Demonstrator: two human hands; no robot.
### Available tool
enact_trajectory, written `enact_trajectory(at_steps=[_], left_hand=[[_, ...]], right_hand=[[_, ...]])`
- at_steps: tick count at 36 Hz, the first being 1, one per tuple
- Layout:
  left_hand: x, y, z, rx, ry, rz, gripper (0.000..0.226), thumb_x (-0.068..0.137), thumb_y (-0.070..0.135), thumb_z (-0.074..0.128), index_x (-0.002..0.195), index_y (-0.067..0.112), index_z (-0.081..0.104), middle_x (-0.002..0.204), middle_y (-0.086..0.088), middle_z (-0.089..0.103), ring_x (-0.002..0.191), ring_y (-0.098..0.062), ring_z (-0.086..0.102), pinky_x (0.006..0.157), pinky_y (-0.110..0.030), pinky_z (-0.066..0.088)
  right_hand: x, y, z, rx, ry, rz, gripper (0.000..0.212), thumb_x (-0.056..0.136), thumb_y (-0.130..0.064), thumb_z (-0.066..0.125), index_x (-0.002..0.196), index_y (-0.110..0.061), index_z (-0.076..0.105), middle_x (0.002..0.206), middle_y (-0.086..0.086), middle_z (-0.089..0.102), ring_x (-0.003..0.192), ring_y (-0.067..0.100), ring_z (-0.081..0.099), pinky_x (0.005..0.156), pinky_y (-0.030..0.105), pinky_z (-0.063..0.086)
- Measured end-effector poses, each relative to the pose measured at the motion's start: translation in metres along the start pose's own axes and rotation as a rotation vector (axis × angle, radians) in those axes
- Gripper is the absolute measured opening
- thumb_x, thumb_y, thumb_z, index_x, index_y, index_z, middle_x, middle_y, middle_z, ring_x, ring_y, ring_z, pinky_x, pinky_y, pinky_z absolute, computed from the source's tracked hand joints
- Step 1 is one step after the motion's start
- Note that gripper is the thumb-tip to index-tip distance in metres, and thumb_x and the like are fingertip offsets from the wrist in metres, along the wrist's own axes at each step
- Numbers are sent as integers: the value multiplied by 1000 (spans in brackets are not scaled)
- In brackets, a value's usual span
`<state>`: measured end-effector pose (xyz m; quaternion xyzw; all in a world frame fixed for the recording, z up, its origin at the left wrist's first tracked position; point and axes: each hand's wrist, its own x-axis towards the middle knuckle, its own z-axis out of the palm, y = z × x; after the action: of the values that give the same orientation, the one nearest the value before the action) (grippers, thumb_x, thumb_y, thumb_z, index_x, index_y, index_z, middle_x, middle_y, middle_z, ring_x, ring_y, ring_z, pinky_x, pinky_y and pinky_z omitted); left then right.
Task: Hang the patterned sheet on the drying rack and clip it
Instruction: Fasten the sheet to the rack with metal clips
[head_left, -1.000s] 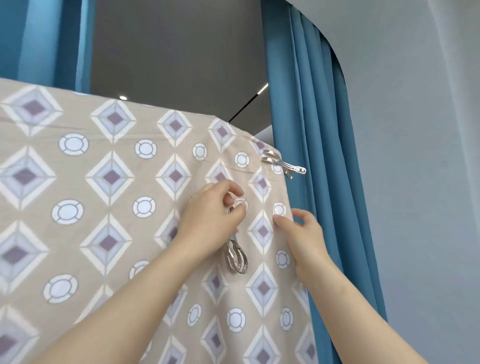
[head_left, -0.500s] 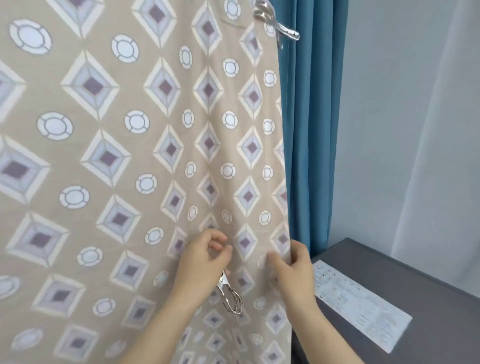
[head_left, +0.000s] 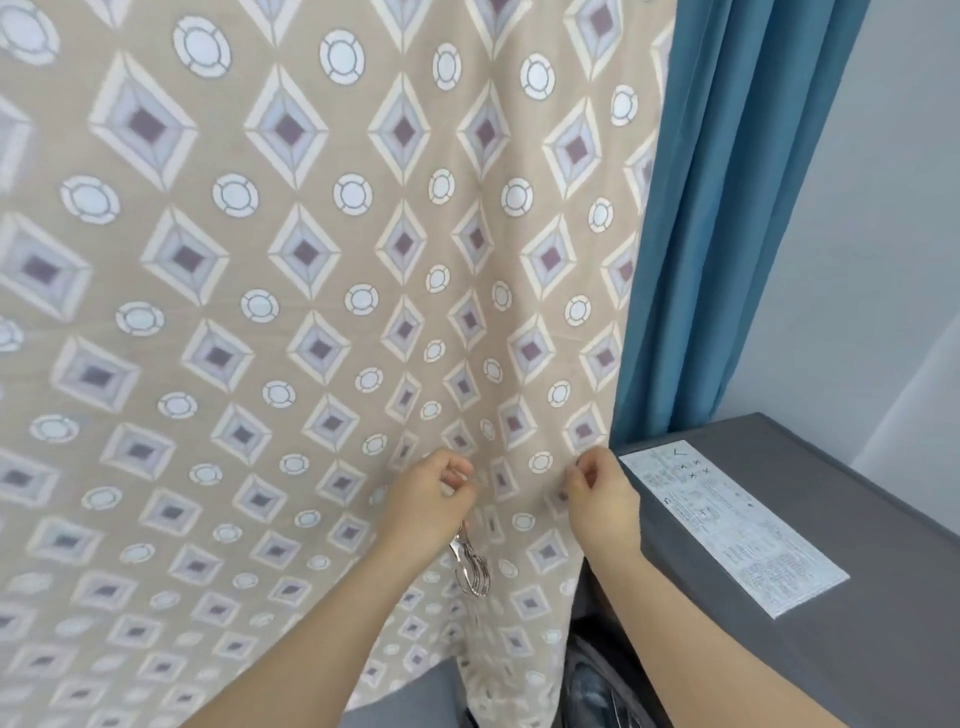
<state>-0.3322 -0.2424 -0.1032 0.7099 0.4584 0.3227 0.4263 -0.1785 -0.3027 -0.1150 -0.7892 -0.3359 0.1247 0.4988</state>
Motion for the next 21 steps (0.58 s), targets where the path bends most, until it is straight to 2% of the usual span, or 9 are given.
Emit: enact_trajectory(at_steps=[3,5,8,12,14,16,18,19,21], left_hand=[[-13,-8,-1,-89,43,-67,25,86,10,58,75,32,54,81,7,54,79,-35,64,80,-43,49],[-20,-13,-2,-115,94,-93,23,87,12,57,76,32,53,82,7,54,80,-35,64,79,-43,49],[-32,-19,-6,-137,157,-135,20,89,15,56,77,31,53,82,8,54,77,-33,66,72,-34,47],[-49,-29,-13,-133,194,-172,20,89,14,56,78,30,53,84,9,55,62,-23,64,64,-28,43],[-55,-35,-18,-155,229,-199,21,88,12,57,77,30,53,83,7,54,62,-24,61,69,-34,48],[-62,-39,-23,-177,261,-225,21,88,12,56,77,29,53,83,6,54,63,-25,61,74,-38,50],[-69,-42,-27,-206,280,-240,19,89,12,55,78,27,53,83,6,54,59,-23,59,71,-34,48],[-72,-43,-28,-218,288,-247,18,89,12,55,78,26,54,82,6,53,58,-22,59,68,-32,46],[-79,-46,-33,-230,311,-267,17,89,12,54,78,26,54,82,7,53,58,-21,59,63,-28,43]], right_hand=[[-1,7,-4,95,10,38,14,91,-17,49,79,-12,44,70,-2,52,73,23,49,66,34,39],[-7,5,-1,94,-68,35,18,87,-24,58,86,-12,44,76,-5,51,77,20,51,68,32,39],[-10,4,9,23,-126,11,33,79,-34,67,89,-15,42,86,1,52,81,21,52,68,32,39],[-4,6,15,-16,-46,-47,21,91,-23,54,81,-8,43,84,9,53,78,26,49,67,30,33],[-1,9,19,-14,-29,-67,21,93,-19,50,77,-7,43,78,9,51,75,27,46,65,30,33],[-2,10,21,31,-14,-47,24,92,-15,49,70,-10,38,71,7,47,73,30,48,67,36,41],[-3,12,22,82,20,-1,29,92,-14,47,66,-17,34,71,6,47,75,36,56,72,48,50],[-4,12,21,125,49,41,28,93,-15,46,67,-18,34,73,6,49,76,37,60,71,49,52],[-5,13,20,252,102,139,19,96,-18,43,79,-13,38,76,3,49,66,34,62,56,38,52]])
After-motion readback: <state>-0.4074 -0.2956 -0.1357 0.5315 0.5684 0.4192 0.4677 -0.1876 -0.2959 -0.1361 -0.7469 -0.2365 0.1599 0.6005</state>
